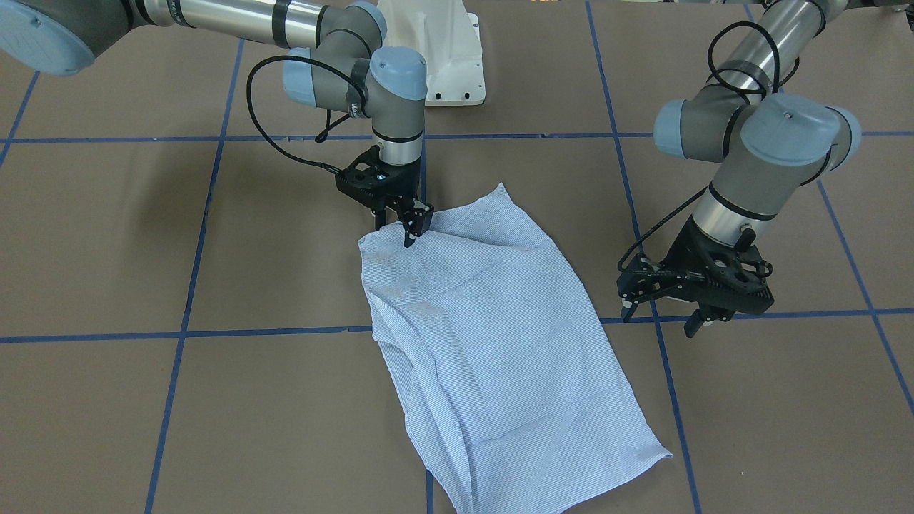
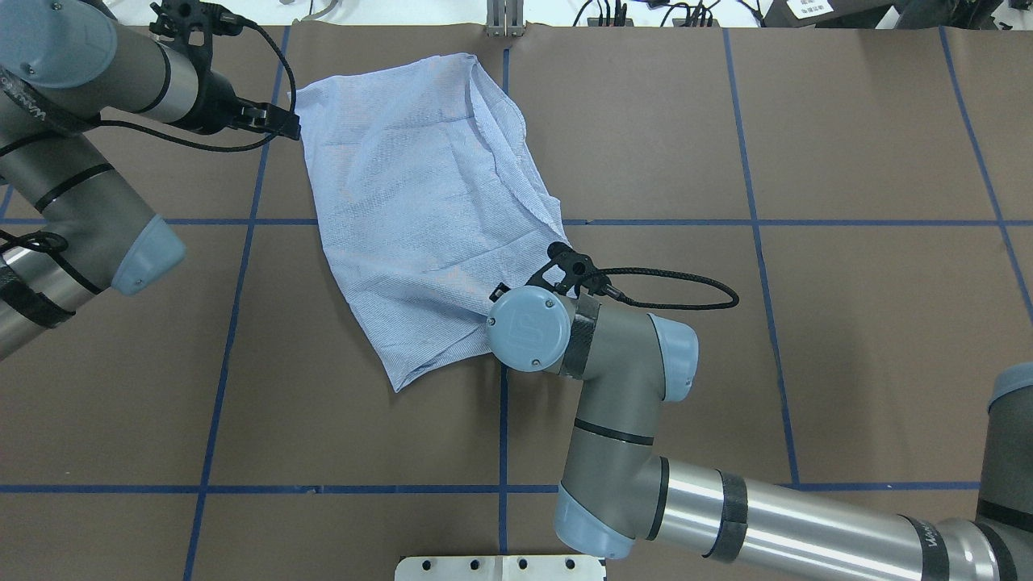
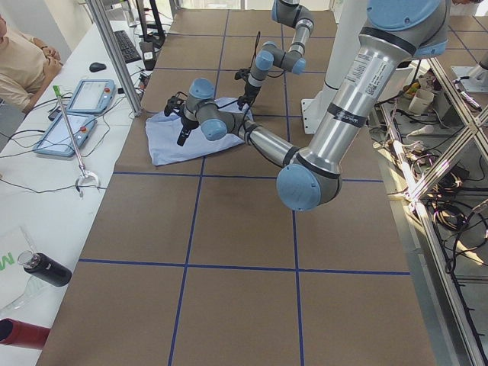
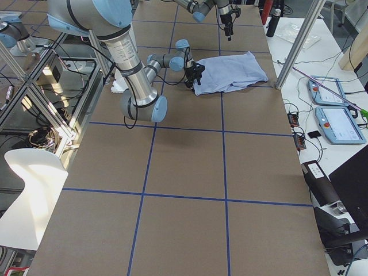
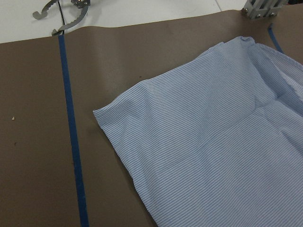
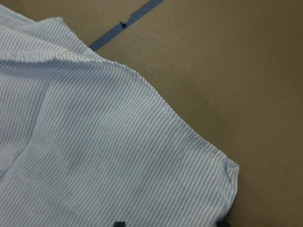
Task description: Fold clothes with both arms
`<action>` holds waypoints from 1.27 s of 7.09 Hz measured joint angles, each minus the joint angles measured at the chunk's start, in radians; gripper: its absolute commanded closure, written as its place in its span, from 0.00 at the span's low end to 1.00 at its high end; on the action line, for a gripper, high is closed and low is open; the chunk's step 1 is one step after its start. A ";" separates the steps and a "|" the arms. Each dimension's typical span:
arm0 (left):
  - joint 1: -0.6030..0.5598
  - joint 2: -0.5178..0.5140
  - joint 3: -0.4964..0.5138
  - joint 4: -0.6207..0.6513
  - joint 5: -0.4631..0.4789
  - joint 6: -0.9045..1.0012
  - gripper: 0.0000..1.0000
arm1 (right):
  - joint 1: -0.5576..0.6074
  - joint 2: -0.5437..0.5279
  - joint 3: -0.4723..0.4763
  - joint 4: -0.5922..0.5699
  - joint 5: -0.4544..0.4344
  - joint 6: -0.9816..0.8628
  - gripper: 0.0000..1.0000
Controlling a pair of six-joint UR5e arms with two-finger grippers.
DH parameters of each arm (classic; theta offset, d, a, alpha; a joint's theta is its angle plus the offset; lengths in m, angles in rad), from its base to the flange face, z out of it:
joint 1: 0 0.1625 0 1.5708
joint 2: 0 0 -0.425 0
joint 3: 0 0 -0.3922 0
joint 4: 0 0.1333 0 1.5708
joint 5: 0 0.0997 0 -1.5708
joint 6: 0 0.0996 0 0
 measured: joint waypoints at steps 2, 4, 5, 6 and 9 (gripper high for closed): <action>0.000 0.000 0.000 0.000 0.000 0.000 0.00 | 0.000 0.020 -0.020 -0.002 -0.001 0.003 0.68; 0.000 0.000 0.000 0.000 0.000 0.001 0.00 | -0.001 0.033 -0.034 -0.004 -0.001 0.012 0.89; 0.000 0.000 0.000 0.000 0.000 0.001 0.00 | -0.002 0.034 -0.035 -0.005 -0.001 0.023 1.00; 0.000 0.000 0.000 0.000 0.000 0.001 0.00 | -0.004 0.035 -0.036 -0.004 -0.005 0.037 1.00; 0.002 0.004 -0.013 0.000 -0.005 -0.003 0.00 | -0.003 0.019 0.004 -0.003 -0.018 0.050 1.00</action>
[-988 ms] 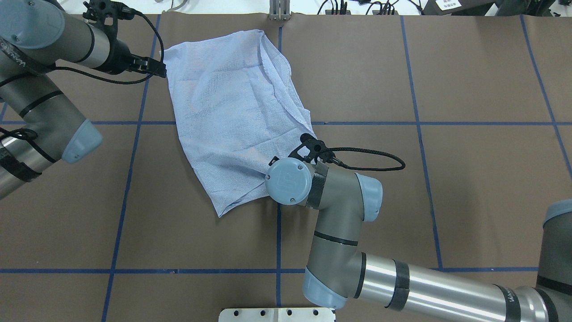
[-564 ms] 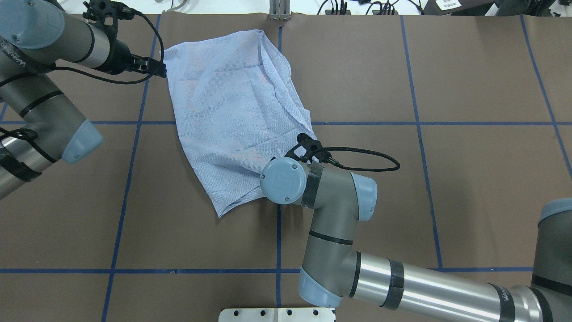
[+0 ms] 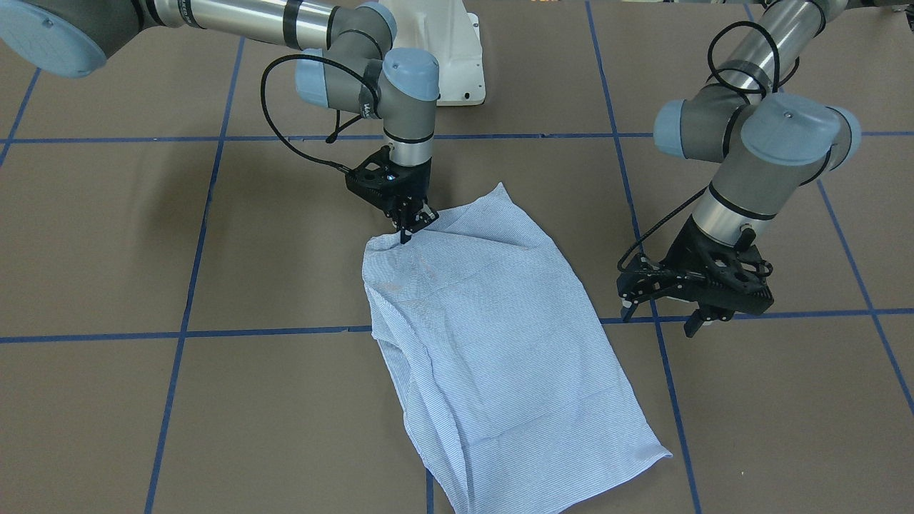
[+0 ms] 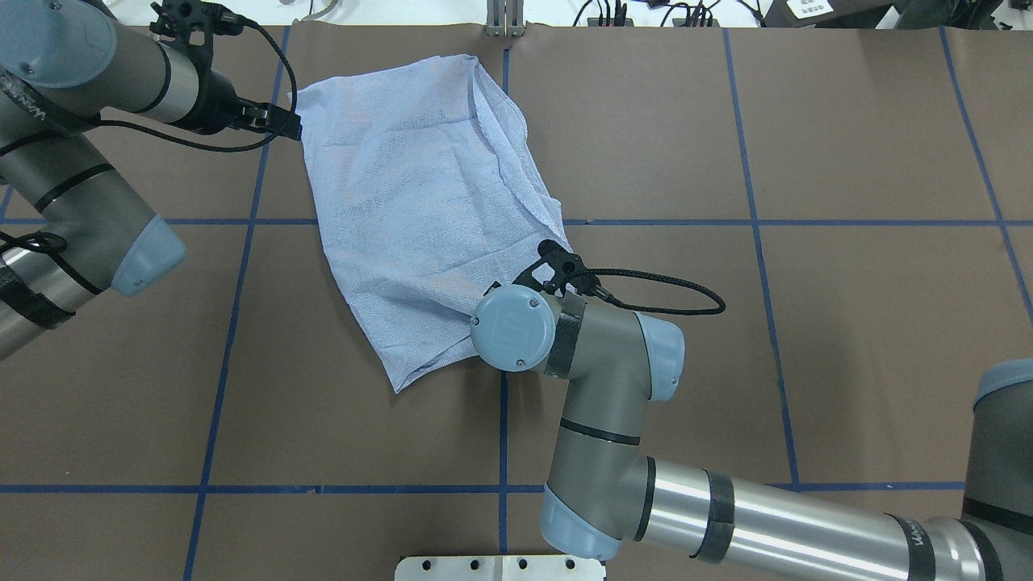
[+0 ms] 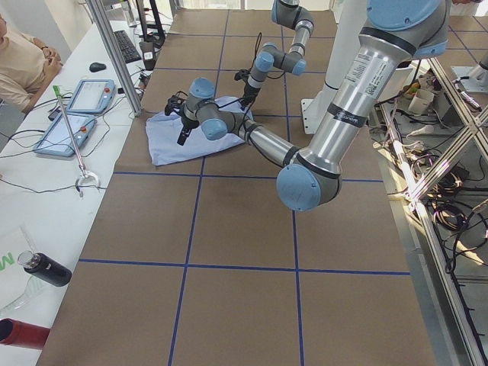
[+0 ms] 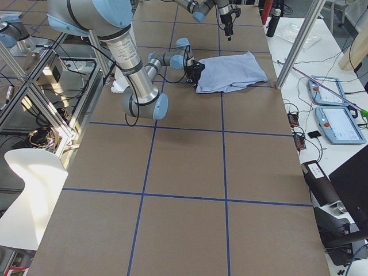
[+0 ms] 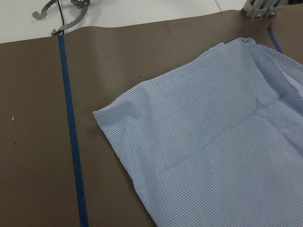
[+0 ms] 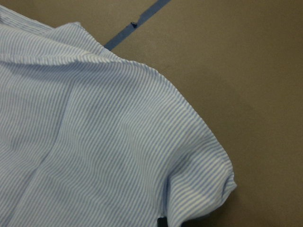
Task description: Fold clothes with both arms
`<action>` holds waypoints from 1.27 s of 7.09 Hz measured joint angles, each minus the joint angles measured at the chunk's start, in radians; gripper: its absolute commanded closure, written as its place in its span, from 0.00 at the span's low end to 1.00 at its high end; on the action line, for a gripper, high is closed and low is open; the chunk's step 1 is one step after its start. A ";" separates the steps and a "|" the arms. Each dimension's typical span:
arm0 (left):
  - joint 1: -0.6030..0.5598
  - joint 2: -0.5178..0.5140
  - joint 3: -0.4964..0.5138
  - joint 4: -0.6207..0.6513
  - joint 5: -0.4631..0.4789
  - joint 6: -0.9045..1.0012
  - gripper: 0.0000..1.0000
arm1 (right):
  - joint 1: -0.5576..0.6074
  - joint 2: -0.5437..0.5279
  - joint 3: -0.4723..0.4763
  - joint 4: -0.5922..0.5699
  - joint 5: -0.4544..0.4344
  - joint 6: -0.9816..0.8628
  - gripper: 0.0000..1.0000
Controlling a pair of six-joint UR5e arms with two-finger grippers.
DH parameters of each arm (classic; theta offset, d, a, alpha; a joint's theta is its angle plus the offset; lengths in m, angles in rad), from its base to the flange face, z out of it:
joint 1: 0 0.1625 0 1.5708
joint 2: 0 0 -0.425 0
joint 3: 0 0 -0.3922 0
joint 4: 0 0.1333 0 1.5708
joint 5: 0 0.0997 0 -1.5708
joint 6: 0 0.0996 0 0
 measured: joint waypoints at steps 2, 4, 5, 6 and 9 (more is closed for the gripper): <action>0.040 0.066 -0.095 -0.010 -0.015 -0.099 0.00 | 0.000 -0.058 0.090 -0.004 -0.018 0.002 1.00; 0.161 0.163 -0.258 -0.014 0.010 -0.310 0.00 | -0.007 -0.084 0.134 -0.006 -0.038 0.010 1.00; 0.252 0.202 -0.323 -0.015 0.073 -0.432 0.00 | -0.009 -0.087 0.146 -0.006 -0.041 0.012 1.00; 0.353 0.225 -0.359 -0.014 0.162 -0.554 0.00 | -0.010 -0.088 0.155 -0.006 -0.042 0.013 1.00; 0.588 0.238 -0.363 -0.009 0.357 -0.797 0.17 | -0.011 -0.090 0.161 -0.006 -0.044 0.013 1.00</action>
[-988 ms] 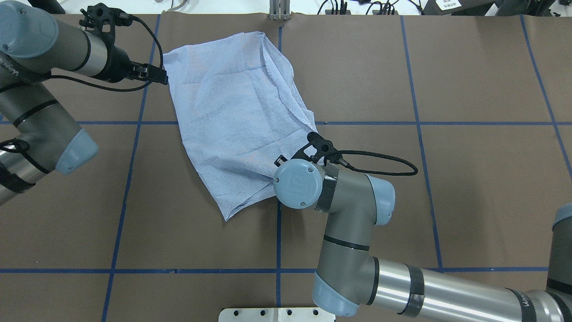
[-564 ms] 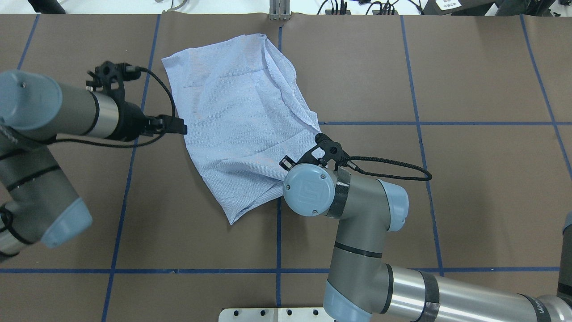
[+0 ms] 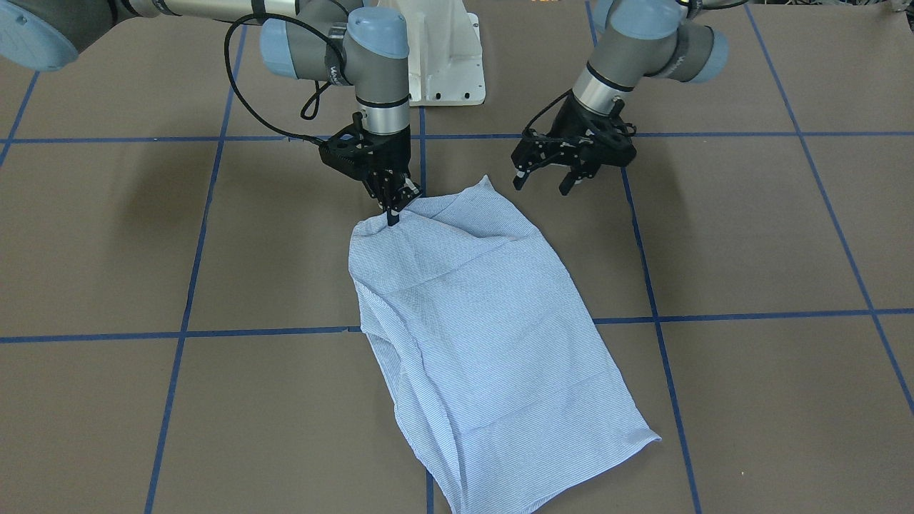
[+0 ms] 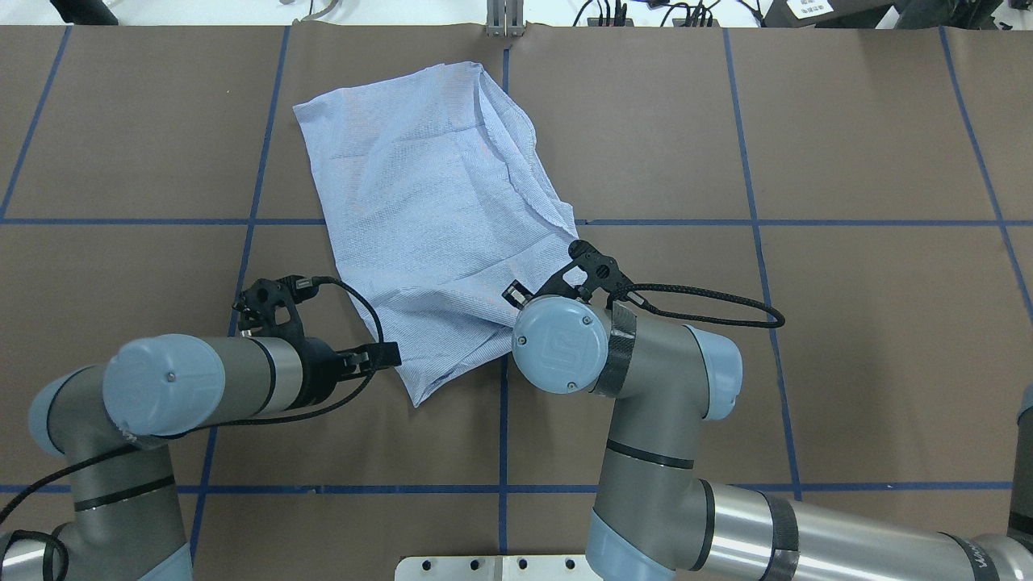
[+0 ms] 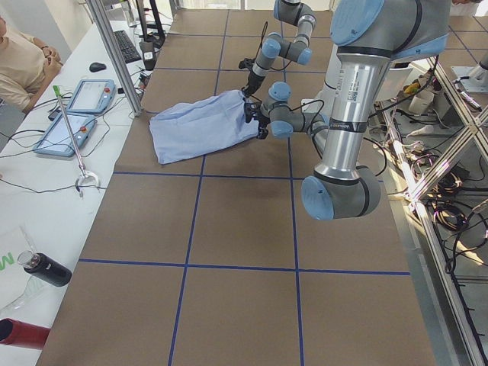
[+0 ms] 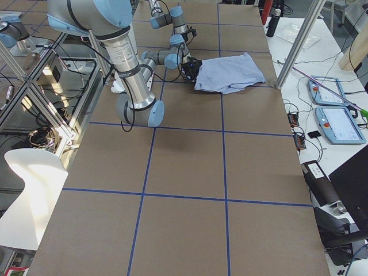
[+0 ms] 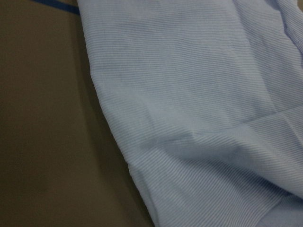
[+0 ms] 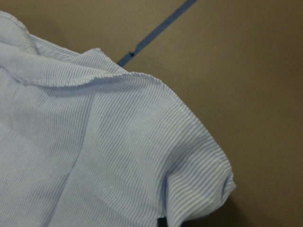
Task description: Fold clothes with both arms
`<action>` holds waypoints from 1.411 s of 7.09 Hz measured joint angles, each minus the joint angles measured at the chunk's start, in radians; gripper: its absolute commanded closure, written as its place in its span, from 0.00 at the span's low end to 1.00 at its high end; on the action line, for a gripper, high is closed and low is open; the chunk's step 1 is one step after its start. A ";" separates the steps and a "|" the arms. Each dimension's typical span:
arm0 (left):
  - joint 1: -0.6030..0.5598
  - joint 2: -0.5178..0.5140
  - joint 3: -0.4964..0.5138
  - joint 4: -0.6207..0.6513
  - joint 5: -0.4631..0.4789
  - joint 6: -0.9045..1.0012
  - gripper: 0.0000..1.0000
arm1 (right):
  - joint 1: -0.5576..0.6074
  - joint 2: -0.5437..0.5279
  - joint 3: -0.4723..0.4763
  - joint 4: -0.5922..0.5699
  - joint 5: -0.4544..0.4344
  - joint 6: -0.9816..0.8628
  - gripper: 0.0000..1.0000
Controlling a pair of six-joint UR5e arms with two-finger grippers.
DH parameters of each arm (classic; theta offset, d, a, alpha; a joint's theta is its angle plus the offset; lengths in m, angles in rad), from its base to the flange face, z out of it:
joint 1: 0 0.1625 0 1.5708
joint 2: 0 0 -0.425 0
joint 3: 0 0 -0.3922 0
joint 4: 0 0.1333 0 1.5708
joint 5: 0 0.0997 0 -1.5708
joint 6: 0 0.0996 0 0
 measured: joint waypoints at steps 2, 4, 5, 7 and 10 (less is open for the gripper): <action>0.045 -0.012 0.011 0.003 0.027 -0.047 0.17 | 0.000 -0.001 0.000 0.000 0.000 0.000 1.00; 0.063 -0.036 0.032 0.007 0.030 -0.055 0.17 | 0.000 -0.002 0.001 0.000 0.000 0.000 1.00; 0.065 -0.055 0.052 0.008 0.030 -0.055 0.17 | 0.000 -0.003 0.001 0.000 -0.001 0.000 1.00; 0.065 -0.088 0.086 0.008 0.030 -0.055 0.17 | 0.000 -0.005 0.001 0.000 -0.005 0.000 1.00; 0.065 -0.123 0.124 0.008 0.032 -0.054 0.35 | 0.000 -0.005 0.001 0.000 -0.006 0.000 1.00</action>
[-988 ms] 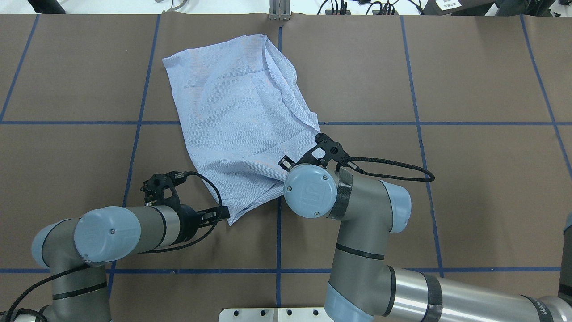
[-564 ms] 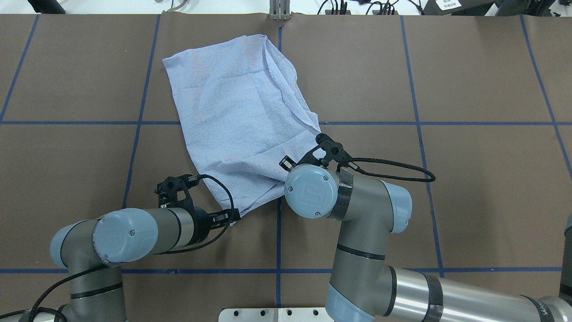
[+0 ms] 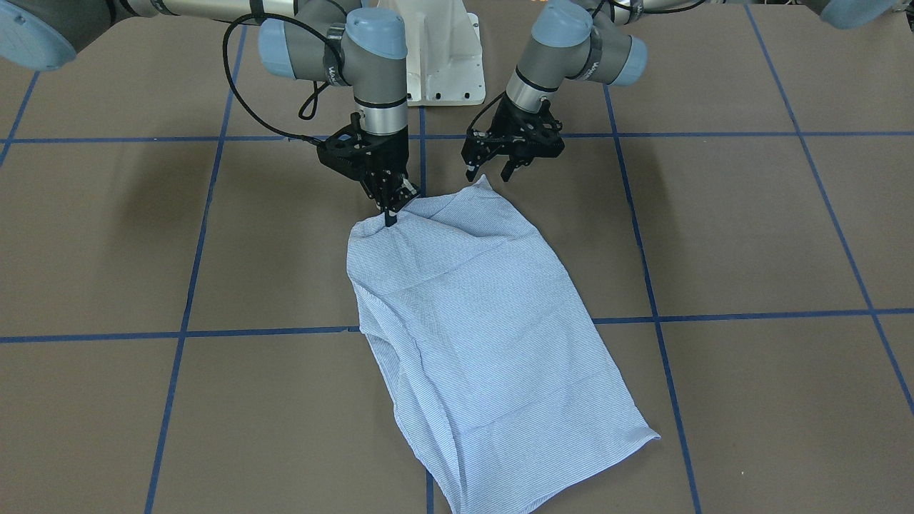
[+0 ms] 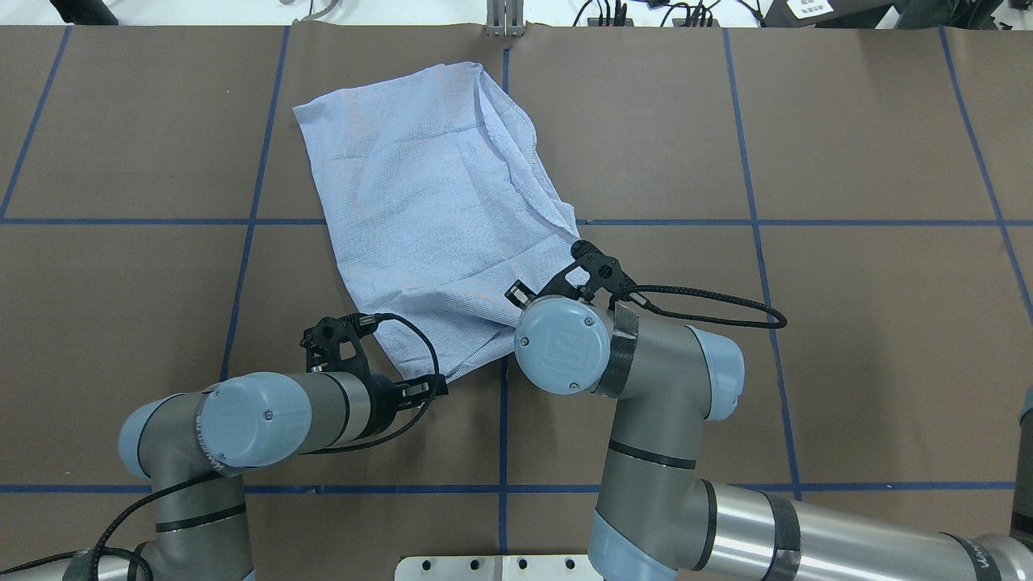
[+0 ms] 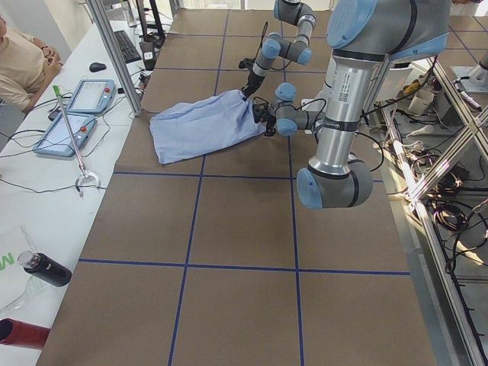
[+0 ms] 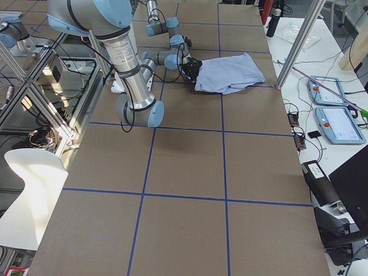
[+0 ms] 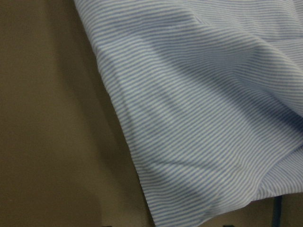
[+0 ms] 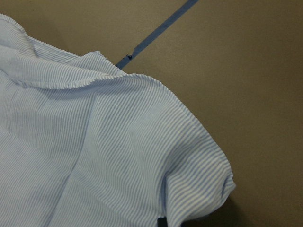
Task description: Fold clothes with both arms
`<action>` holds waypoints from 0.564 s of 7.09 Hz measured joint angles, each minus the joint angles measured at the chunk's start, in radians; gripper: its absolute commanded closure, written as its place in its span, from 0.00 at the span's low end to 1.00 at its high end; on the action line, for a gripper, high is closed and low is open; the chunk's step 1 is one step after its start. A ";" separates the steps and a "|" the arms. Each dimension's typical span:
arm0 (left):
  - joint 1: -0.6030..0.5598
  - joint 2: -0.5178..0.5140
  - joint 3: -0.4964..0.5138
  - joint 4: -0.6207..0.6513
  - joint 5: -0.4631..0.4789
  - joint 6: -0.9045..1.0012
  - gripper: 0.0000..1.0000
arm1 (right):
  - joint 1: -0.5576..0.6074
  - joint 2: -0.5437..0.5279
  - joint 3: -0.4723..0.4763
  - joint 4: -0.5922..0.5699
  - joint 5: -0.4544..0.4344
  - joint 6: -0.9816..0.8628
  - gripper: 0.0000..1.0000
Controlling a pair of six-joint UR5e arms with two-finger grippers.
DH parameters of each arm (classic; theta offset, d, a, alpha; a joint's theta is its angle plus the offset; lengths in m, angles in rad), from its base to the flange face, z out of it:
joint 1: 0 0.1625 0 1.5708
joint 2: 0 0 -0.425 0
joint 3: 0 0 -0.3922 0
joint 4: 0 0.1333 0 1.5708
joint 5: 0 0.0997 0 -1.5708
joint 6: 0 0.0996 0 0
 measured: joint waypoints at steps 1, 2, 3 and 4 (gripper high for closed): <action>0.000 -0.011 0.012 0.000 0.000 0.000 0.52 | 0.000 0.001 0.000 0.000 0.000 0.000 1.00; 0.000 -0.016 0.017 0.000 0.000 0.000 0.68 | 0.000 0.001 0.001 0.000 0.000 0.000 1.00; 0.000 -0.019 0.020 -0.001 0.000 -0.001 0.91 | 0.000 0.000 0.002 0.000 0.000 0.000 1.00; 0.000 -0.020 0.021 -0.001 0.000 -0.001 1.00 | 0.000 0.000 0.004 0.000 0.000 0.000 1.00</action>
